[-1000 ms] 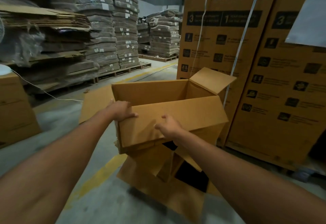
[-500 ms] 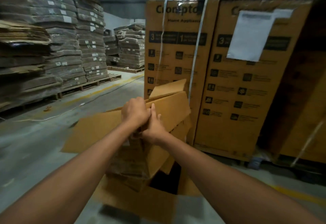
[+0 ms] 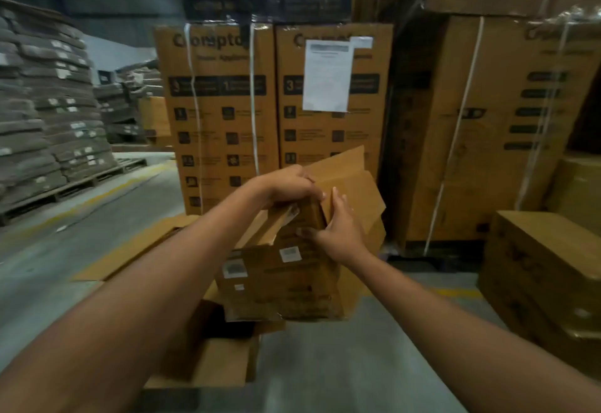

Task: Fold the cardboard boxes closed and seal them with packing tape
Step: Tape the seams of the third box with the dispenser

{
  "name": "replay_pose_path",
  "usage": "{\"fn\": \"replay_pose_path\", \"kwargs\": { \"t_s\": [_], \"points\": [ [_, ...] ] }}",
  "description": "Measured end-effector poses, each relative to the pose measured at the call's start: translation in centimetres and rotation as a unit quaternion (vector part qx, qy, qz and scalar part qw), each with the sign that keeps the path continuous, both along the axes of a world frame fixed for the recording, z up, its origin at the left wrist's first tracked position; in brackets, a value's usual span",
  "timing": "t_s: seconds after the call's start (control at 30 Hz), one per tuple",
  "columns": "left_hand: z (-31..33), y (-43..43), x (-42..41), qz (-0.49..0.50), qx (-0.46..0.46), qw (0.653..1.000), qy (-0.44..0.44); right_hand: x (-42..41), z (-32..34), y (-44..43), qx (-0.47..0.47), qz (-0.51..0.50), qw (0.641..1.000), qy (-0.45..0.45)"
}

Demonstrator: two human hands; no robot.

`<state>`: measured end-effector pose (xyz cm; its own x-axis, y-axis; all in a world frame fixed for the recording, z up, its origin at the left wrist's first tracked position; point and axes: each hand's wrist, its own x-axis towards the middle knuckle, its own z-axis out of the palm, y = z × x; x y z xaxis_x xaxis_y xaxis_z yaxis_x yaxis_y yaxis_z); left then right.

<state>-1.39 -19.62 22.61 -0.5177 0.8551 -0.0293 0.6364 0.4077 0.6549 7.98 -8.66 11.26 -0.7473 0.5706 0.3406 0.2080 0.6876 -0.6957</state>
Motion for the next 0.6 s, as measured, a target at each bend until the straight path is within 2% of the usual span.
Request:
{"fn": "replay_pose_path", "kwargs": {
  "t_s": [0.13, 0.27, 0.43, 0.6],
  "points": [
    [-4.4, 7.5, 5.6, -0.039, -0.013, 0.997, 0.064, 6.6, -3.9, 5.1, -0.048, -0.031, 0.998, -0.014],
    [-11.6, 13.6, 8.4, -0.056, -0.036, 0.996, 0.051, 10.8, -10.3, 9.5, -0.092, -0.057, 0.993, -0.051],
    [-20.3, 19.8, 9.2, -0.064, -0.058, 0.996, 0.006, 12.1, -19.7, 13.8, -0.140, -0.084, 0.985, -0.056],
    [-28.0, 25.5, 9.4, -0.073, -0.081, 0.993, 0.035, 11.4, -28.1, 18.2, -0.149, -0.086, 0.982, -0.083]
  ]
}}
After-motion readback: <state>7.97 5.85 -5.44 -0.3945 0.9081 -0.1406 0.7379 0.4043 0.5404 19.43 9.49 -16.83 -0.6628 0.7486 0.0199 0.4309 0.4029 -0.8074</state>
